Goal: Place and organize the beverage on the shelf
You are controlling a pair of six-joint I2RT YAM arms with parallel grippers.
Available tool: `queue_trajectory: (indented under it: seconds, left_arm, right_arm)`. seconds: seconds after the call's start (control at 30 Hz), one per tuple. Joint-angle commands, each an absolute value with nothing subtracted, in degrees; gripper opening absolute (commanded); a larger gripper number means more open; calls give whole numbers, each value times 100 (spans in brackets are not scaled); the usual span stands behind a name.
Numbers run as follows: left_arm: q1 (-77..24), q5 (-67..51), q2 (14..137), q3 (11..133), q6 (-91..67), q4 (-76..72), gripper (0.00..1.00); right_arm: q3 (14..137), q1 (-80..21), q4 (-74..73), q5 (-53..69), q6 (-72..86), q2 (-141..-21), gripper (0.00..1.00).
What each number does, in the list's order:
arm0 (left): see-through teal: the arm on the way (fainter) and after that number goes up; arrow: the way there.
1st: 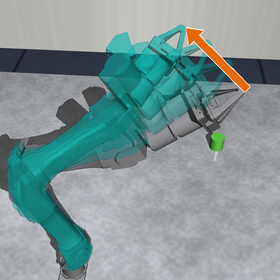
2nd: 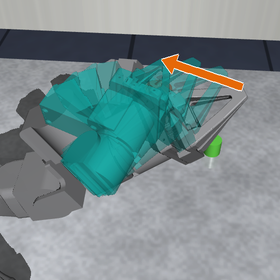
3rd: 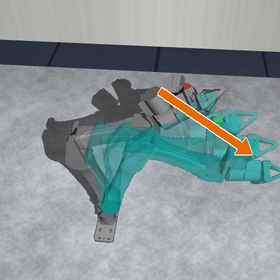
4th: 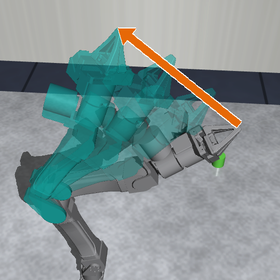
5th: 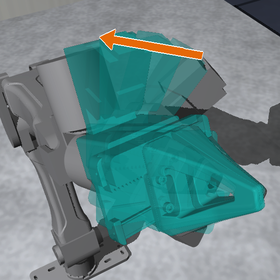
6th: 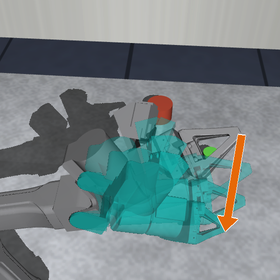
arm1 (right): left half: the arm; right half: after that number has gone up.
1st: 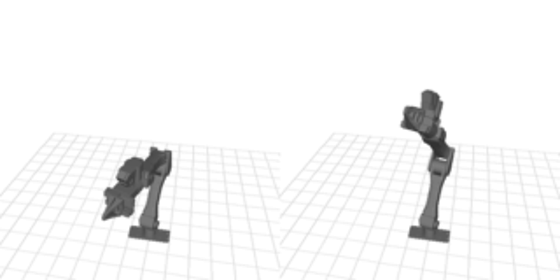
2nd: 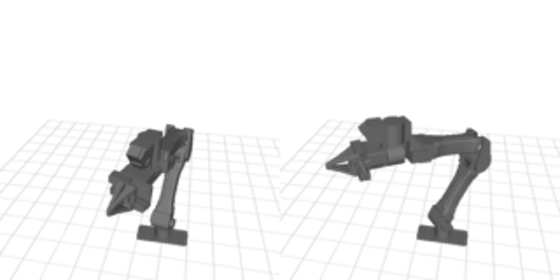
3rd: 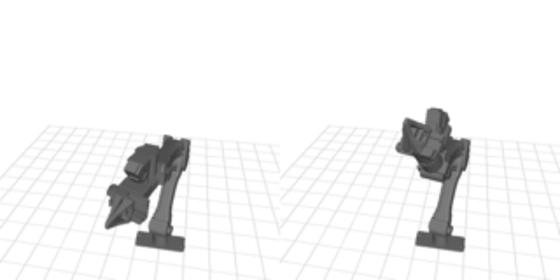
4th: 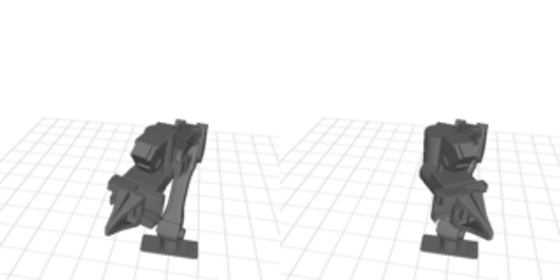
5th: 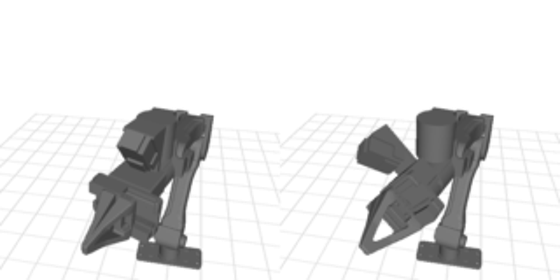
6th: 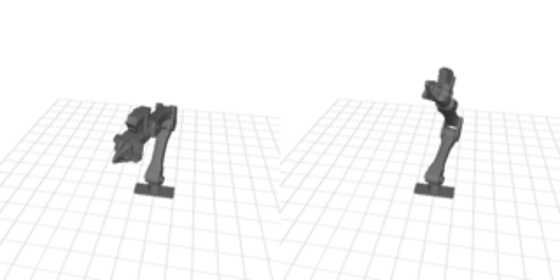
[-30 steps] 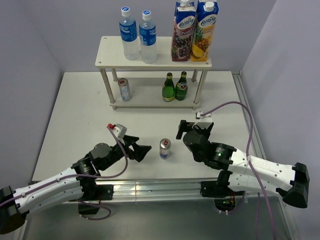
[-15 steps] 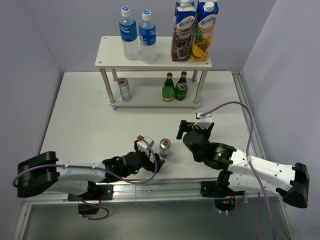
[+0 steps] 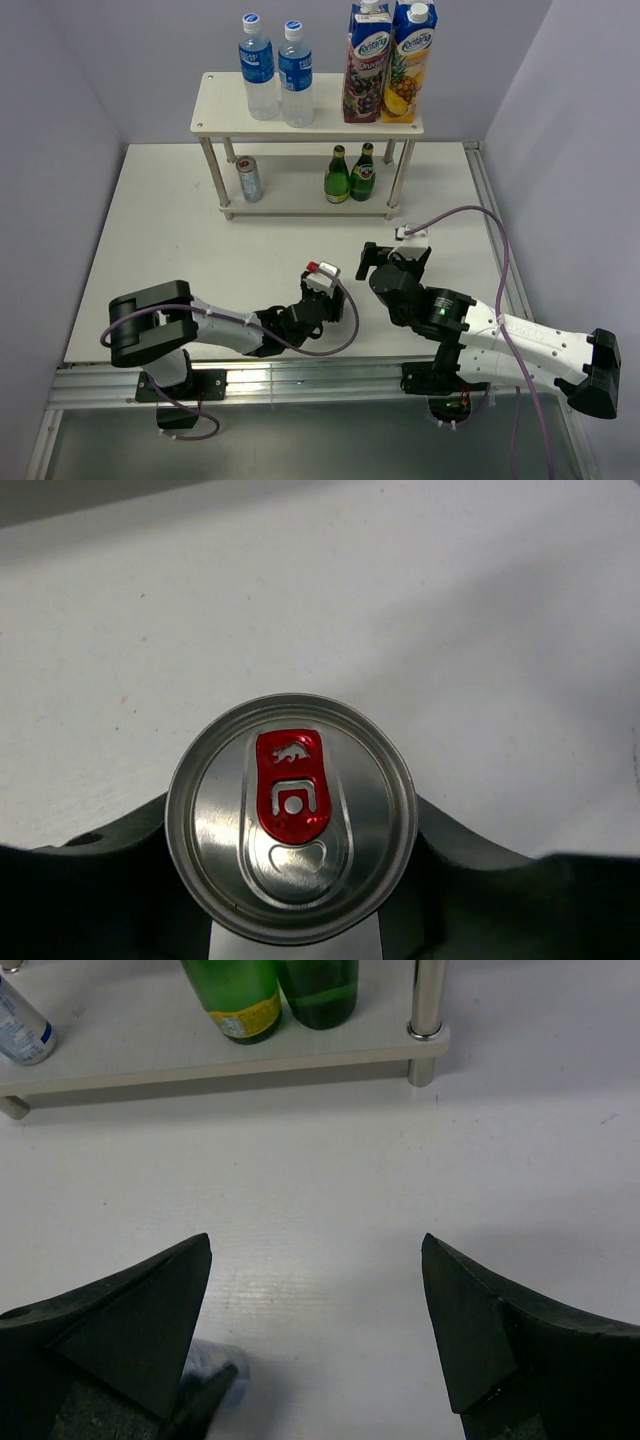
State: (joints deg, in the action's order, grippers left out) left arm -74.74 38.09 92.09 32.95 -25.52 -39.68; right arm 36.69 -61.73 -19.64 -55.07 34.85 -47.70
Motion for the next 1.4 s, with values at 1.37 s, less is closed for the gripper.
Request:
queue_trajectory:
  seconds: [1.37]
  left_arm:
    - [-2883,2311,10397,6020,-975,-4895,0]
  right_arm:
    - [3612,-6038,-1274,-5476,3261,-5027,92]
